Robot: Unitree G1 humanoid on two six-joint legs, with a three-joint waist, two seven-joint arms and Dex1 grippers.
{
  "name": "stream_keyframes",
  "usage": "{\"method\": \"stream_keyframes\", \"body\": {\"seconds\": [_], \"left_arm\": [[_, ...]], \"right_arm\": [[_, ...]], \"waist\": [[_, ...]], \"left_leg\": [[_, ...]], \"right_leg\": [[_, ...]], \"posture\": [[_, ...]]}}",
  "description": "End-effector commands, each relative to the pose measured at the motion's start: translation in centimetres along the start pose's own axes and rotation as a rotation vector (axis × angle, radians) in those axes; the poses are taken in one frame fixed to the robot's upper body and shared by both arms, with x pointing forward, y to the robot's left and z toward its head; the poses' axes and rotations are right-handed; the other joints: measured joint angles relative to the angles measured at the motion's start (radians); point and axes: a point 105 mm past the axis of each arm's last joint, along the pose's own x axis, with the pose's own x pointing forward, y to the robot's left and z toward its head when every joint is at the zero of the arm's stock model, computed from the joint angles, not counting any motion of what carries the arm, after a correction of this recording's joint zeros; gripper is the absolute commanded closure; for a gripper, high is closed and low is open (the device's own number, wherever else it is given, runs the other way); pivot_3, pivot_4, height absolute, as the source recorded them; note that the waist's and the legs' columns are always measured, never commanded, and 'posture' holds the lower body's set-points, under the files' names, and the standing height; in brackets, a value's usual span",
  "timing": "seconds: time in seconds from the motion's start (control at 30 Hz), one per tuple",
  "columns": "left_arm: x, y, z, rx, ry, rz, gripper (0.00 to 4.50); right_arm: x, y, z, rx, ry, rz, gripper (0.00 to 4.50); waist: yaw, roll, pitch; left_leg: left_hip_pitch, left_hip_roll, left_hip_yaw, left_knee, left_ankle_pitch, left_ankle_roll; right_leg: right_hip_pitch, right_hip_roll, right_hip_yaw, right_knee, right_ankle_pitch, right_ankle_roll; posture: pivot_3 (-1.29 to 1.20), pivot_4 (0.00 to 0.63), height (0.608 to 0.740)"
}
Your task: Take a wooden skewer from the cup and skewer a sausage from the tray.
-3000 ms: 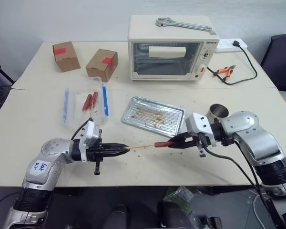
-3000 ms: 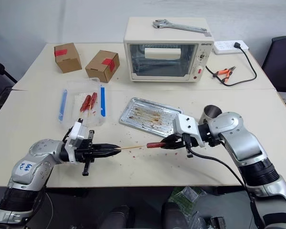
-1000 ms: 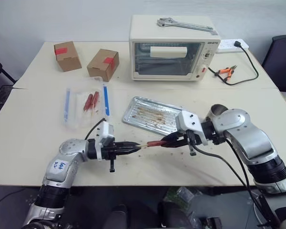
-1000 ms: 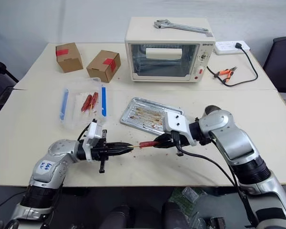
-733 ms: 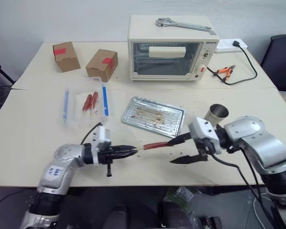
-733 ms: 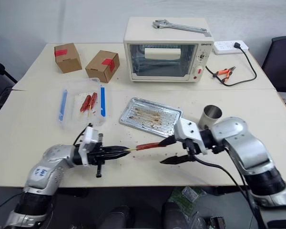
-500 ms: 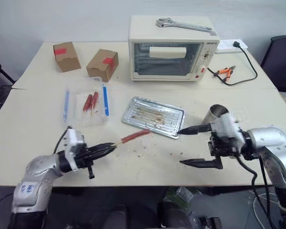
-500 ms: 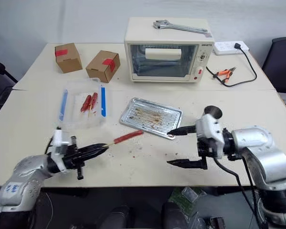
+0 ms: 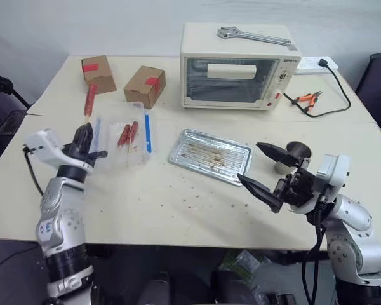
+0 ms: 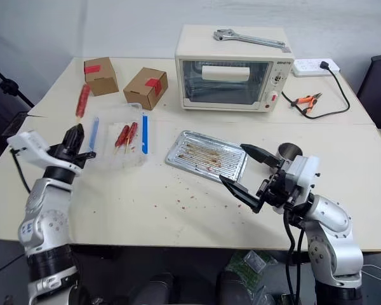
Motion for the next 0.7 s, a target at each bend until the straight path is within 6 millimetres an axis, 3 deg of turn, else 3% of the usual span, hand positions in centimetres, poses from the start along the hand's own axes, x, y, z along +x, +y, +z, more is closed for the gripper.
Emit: {"method": "stream_keyframes", "body": {"seconds": [0.03,0.1,0.23,0.47,0.53,0.7], "left_arm": [[1.0,-1.7,-0.8,0.001,0.017,-0.071,4.50],[1.3,-2.3,-1.5,0.017,0.039,-0.102,4.50],[0.1,-2.2,-0.7,0.096,0.008,-0.094,3.41],[-4.1,-3.6,0.0,0.345,0.089,-0.417,1.32],[-5.7,-4.3,0.2,0.440,0.129,-0.580,1.32],[-9.8,-3.1,-2.8,0.594,0.386,-0.833,1.32]], "right_arm": [[0.6,0.3,1.3,-0.047,-0.037,0.021,0.03],[0.5,0.2,1.4,-0.050,-0.034,0.017,0.03],[0.0,1.0,0.9,-0.046,0.015,0.032,0.00],[-1.9,1.6,-0.5,-0.038,0.118,0.048,0.00],[-2.6,1.7,-1.0,-0.033,0.154,0.069,0.00],[-4.8,1.2,-3.6,0.021,0.247,0.079,0.00]], "waist": [[-0.002,0.000,0.000],[-0.003,0.000,0.000],[-0.007,0.000,0.000],[-0.007,0.000,0.000],[-0.005,0.000,0.000],[-0.007,0.001,0.000]], "left_leg": [[0.000,0.000,0.000,0.000,0.000,0.000],[-0.001,0.000,0.000,0.000,0.000,0.001],[-0.001,0.001,0.000,0.000,0.000,0.000],[-0.001,0.002,0.000,-0.001,0.001,-0.001],[0.000,0.002,0.000,-0.001,0.001,-0.001],[0.002,0.002,0.000,-0.005,0.000,0.000]], "right_leg": [[0.000,0.000,0.000,0.000,0.000,0.000],[0.000,-0.001,0.000,0.000,0.000,0.000],[0.000,0.000,0.001,-0.002,0.000,0.000],[-0.001,0.000,0.002,-0.005,0.000,-0.001],[0.000,0.000,0.002,-0.005,-0.001,-0.001],[0.002,-0.002,0.002,-0.008,-0.002,-0.003]], "posture": [[0.00,0.150,0.740],[0.00,0.150,0.740],[0.00,0.150,0.740],[0.00,0.150,0.740],[0.00,0.150,0.740],[0.00,0.150,0.740]]}}
